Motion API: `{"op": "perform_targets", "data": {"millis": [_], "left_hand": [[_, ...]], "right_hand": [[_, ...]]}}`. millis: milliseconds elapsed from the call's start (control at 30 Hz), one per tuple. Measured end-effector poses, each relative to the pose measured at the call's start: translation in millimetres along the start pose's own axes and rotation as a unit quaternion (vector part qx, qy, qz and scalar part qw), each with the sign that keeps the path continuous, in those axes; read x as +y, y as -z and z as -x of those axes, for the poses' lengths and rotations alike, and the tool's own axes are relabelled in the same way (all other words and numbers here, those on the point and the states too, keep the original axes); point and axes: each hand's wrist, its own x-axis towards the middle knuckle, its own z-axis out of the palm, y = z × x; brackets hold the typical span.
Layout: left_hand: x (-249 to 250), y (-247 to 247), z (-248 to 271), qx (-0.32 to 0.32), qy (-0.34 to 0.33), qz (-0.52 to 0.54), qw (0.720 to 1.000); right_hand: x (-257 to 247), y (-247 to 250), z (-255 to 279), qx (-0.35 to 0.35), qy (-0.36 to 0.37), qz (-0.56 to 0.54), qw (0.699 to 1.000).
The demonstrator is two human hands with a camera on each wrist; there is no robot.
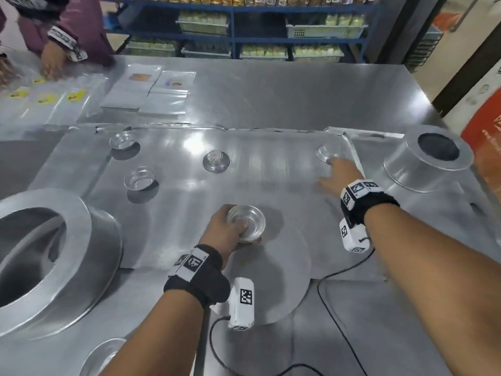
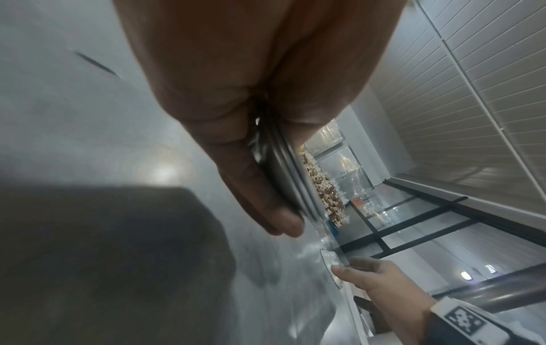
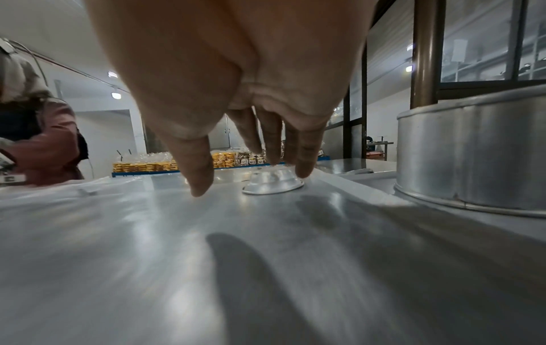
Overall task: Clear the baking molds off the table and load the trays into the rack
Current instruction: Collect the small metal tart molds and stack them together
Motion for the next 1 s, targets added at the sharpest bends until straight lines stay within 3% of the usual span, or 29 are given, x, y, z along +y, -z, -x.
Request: {"op": "perform_targets", "data": {"millis": [133, 267, 467, 700, 1000], "left_hand": [[-1, -10, -26, 0.011, -0.002, -0.034, 0.999], [2, -19, -37, 0.023, -0.002, -0.035, 0.999], [3, -18, -30, 0.026, 0.001, -0.039, 0.999], [-10, -2, -13, 0.039, 0.012, -0.004, 0.999], [-2, 21, 56, 0.033, 0.036, 0.091, 0.995]], "right_hand": [[8, 0, -47, 0.013, -0.022, 0.055, 0.998], [19, -6, -83, 0.009, -0.063, 0.038, 0.997], [17, 3, -93, -0.027, -0.088, 0.041, 0.995], [-8, 21, -50, 0.001, -0.08, 0.024, 0.996], [-70, 47, 50, 0.055, 0.09, -0.044, 0.993]]}}
